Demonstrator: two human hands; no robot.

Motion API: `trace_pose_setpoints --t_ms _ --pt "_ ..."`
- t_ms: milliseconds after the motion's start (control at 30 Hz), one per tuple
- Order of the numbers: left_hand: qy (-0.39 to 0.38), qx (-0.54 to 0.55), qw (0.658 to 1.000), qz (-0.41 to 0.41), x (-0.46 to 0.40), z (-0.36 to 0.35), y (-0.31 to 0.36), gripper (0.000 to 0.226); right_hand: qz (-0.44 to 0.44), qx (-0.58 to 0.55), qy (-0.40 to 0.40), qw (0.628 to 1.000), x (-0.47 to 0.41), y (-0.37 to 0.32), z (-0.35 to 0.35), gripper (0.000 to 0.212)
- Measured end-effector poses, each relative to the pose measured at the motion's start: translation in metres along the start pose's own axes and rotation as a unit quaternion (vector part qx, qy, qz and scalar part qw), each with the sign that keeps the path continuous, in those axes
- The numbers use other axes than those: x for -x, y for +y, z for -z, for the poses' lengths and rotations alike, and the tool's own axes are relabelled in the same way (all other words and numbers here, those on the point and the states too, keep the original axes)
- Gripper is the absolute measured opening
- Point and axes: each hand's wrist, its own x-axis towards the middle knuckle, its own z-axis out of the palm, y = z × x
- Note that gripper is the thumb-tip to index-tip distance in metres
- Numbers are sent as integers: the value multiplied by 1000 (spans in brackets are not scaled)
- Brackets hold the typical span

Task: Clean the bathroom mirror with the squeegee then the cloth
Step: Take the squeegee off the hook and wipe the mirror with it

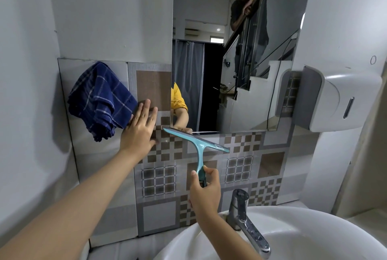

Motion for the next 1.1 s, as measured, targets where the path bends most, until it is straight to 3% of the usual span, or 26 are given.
trace_pose_setpoints --t_ms 133,267,400,567,733,833,933,1033,1100 --pt "-23 30 999 -4 3 5 7 106 18 33 -6 999 0 -2 16 19" --pt "8 147 989 -1 19 13 27 85 30 91 -30 995 2 -6 37 20" --pt "38 362 931 -11 43 33 55 52 67 172 -121 975 5 -25 69 20" --pt "-97 521 848 -11 70 57 76 20 166 339 -237 895 4 -61 95 31" --pt "-247 519 818 -17 83 65 70 14 245 393 -308 831 -8 -87 102 28" --pt "-246 507 826 -19 87 67 63 20 263 412 -344 802 -16 -98 98 27" --pt "-234 501 833 -20 90 69 55 25 342 422 -360 759 -25 -105 87 25" --pt "-199 520 831 9 97 68 44 20 459 413 -315 721 -37 -102 73 26" --pt "-164 535 828 42 103 62 36 20 497 406 -250 725 -42 -96 61 29"
